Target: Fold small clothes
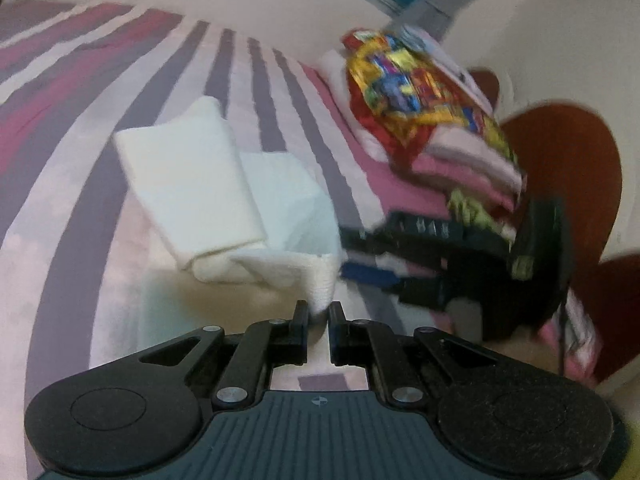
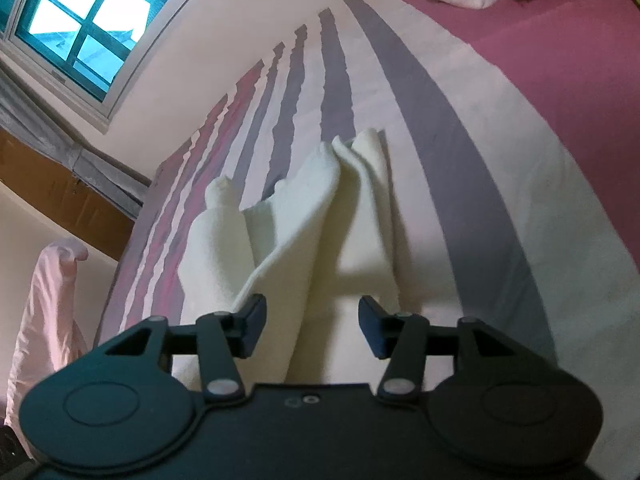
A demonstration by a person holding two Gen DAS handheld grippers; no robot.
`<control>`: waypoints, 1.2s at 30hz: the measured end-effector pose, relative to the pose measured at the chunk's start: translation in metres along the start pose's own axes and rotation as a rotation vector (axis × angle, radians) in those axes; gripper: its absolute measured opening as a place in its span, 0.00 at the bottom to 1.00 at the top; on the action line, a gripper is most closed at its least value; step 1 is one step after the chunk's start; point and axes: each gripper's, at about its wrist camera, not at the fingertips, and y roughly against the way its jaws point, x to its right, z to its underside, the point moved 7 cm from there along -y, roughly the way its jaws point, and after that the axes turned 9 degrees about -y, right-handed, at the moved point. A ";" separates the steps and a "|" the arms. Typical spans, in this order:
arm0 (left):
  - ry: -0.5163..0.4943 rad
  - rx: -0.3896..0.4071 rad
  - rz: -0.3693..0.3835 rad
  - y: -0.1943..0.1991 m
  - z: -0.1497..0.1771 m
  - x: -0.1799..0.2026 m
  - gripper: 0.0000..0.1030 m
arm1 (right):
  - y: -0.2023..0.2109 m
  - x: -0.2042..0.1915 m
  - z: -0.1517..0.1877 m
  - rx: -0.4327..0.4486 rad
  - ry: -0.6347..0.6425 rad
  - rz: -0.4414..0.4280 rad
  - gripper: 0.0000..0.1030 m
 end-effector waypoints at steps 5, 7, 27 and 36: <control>0.148 0.044 -0.019 0.004 -0.008 -0.037 0.07 | 0.002 -0.003 0.000 0.008 -0.021 -0.003 0.54; 0.184 0.057 -0.038 0.004 -0.010 -0.048 0.07 | 0.003 -0.002 -0.001 0.009 -0.027 0.000 0.56; 0.380 0.078 0.068 -0.093 -0.037 -0.085 0.07 | -0.024 0.001 -0.003 -0.027 -0.051 -0.016 0.56; 0.310 0.112 -0.027 -0.082 -0.034 -0.070 0.07 | -0.006 -0.008 -0.003 0.081 0.130 0.106 0.56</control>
